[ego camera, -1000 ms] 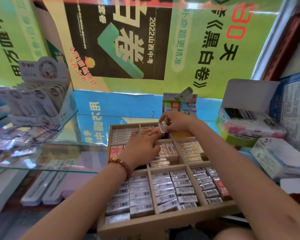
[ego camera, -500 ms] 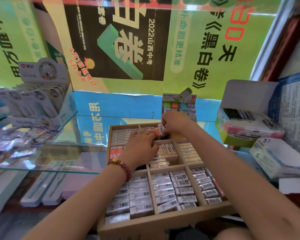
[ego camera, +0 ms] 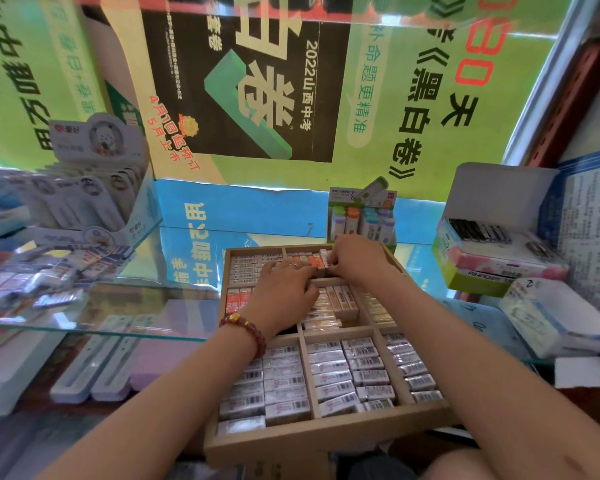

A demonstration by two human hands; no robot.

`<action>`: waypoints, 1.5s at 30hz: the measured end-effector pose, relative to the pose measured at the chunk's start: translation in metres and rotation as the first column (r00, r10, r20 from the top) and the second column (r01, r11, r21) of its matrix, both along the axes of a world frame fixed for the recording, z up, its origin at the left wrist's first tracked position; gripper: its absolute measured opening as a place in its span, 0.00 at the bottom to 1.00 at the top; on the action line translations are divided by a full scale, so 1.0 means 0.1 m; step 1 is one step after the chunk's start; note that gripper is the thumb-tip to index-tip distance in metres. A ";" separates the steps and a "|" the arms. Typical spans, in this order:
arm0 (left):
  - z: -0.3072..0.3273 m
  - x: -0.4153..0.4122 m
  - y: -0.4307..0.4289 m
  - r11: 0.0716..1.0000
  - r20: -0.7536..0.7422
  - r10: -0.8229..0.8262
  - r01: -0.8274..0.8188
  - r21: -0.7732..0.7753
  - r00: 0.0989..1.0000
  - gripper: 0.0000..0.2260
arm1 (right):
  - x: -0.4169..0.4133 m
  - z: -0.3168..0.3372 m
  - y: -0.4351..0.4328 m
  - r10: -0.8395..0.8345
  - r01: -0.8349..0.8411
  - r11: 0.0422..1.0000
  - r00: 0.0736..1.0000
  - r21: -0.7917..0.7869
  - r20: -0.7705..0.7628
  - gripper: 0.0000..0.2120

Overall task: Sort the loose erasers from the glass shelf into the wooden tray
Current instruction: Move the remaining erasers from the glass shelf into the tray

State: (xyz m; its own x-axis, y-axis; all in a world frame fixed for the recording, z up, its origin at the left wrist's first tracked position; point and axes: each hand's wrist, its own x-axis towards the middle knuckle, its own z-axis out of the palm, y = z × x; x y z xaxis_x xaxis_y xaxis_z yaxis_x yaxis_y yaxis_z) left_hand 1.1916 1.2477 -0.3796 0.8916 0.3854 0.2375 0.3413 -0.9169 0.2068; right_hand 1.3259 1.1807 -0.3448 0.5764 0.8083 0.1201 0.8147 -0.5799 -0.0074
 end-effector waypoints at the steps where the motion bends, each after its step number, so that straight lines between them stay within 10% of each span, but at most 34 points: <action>1: 0.00 0.00 0.00 1.000 0.004 -0.001 0.001 -0.001 1.000 0.17 | 0.00 0.01 0.01 -0.005 0.005 1.000 1.000 -0.020 -0.014 0.08; 14: 0.23 -0.26 0.06 0.997 0.342 0.075 -0.072 -0.023 0.937 0.11 | -0.18 0.13 0.03 -0.064 0.058 0.990 0.997 0.131 0.048 0.09; 21: 0.28 -1.19 0.78 0.933 0.536 0.357 -0.314 -0.173 0.765 0.10 | -1.27 0.38 0.36 0.325 -0.360 0.905 0.929 0.225 0.178 0.13; 31: 0.02 -2.62 2.20 0.611 0.139 0.792 -0.763 -0.213 0.595 0.27 | -1.94 -0.03 1.16 0.595 -0.568 0.799 0.795 0.197 -0.121 0.13; 38: -0.02 -2.67 2.67 0.713 -0.048 0.701 -0.701 0.006 0.712 0.33 | -2.04 -0.22 1.92 0.607 -0.550 0.793 0.682 0.260 -0.408 0.30; 45: -0.14 -2.69 2.94 0.768 -0.158 0.624 -0.638 -0.059 0.765 0.47 | -2.15 -0.43 2.64 0.622 -0.580 0.782 0.702 0.228 -0.348 0.34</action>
